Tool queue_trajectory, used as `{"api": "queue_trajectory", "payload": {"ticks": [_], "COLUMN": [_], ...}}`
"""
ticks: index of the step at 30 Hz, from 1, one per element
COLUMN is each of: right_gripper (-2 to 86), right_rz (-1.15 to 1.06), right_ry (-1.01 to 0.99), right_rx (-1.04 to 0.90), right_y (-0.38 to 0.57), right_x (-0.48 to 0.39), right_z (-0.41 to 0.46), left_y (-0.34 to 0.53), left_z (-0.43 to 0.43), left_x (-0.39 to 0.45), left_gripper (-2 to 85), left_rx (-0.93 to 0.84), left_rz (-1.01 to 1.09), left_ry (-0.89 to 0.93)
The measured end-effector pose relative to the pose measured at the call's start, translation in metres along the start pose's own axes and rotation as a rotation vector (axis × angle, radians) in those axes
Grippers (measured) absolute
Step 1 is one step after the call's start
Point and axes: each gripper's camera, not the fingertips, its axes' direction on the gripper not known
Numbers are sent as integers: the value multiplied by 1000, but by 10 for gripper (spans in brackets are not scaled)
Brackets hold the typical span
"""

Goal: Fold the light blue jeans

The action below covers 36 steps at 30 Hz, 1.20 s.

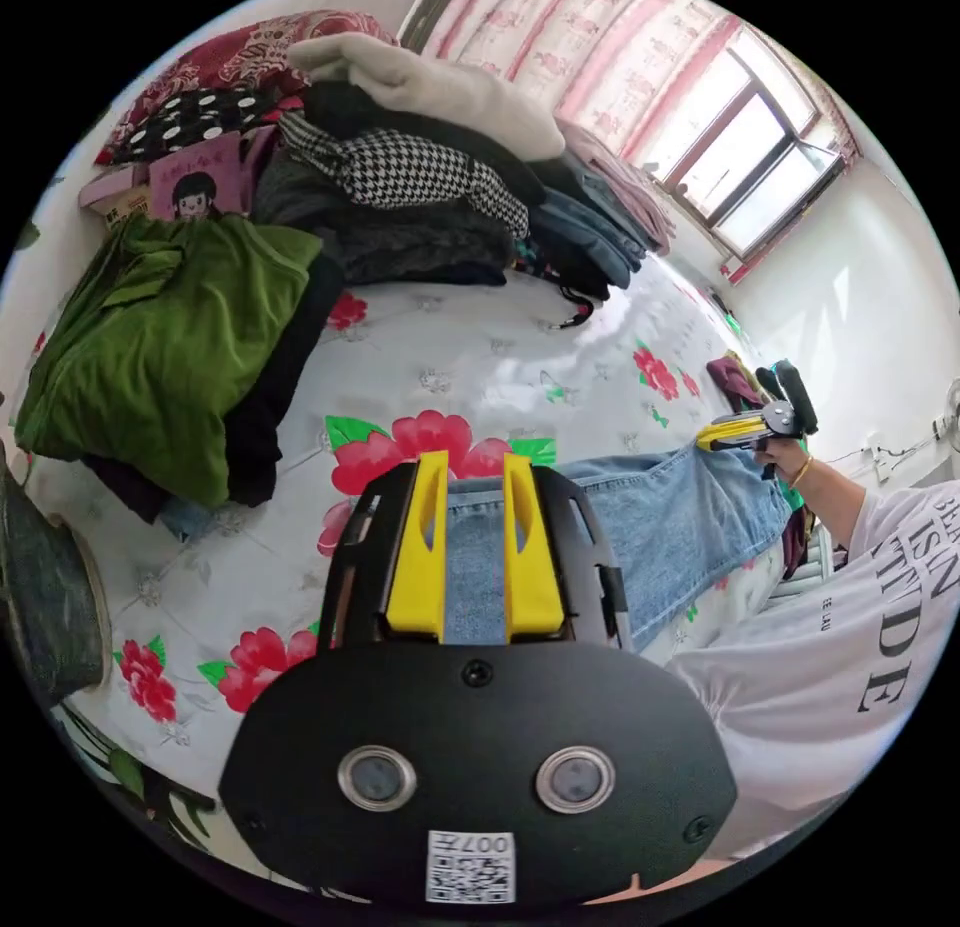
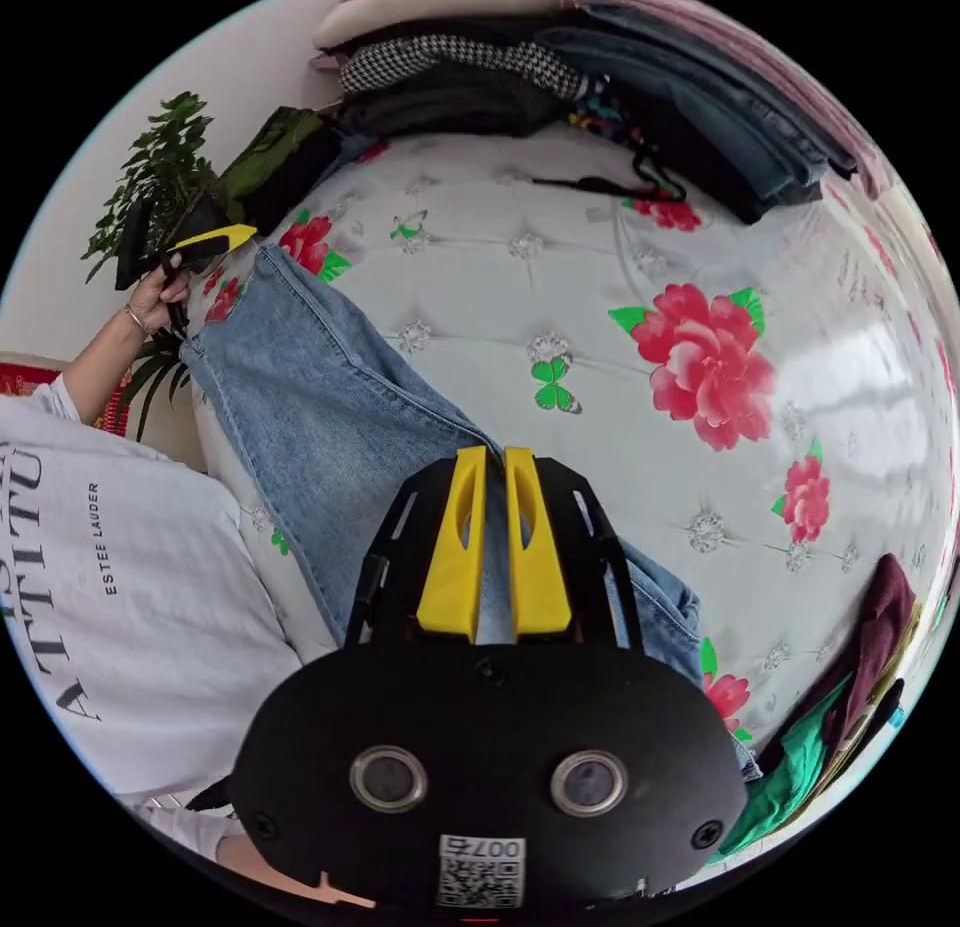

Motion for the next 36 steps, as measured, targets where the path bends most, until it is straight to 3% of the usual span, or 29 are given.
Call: {"api": "queue_trajectory", "payload": {"ticks": [5,9,14,17,20,23,27,33,36], "right_gripper": [10,8,7,8,8,9,10,13,16], "right_rz": [39,82,138,131,125,138,149,94,82], "right_ry": [40,25,-16,11,30,28,14,16,6], "right_rx": [-58,12,71,70,58,41,37,103,92], "right_y": [-12,8,22,23,23,21,22,33,12], "right_x": [-1,0,8,3,1,4,6,-4,6], "right_z": [32,26,15,12,14,17,7,-56,-58], "left_y": [-12,-11,-6,1,6,3,1,11,2], "left_z": [36,32,4,-20,-18,0,-27,-98,-78], "left_x": [10,9,4,2,-8,-20,-31,-13,-34], "left_gripper": [85,-3,3,70,97,74,8,-1,4], "left_rx": [-158,-137,-34,45,9,-87,3,178,113], "left_rz": [39,-3,-66,-98,-110,-129,-211,-157,-181], "left_ry": [-142,-183,-158,-236,-229,-282,-215,-241,-294]}}
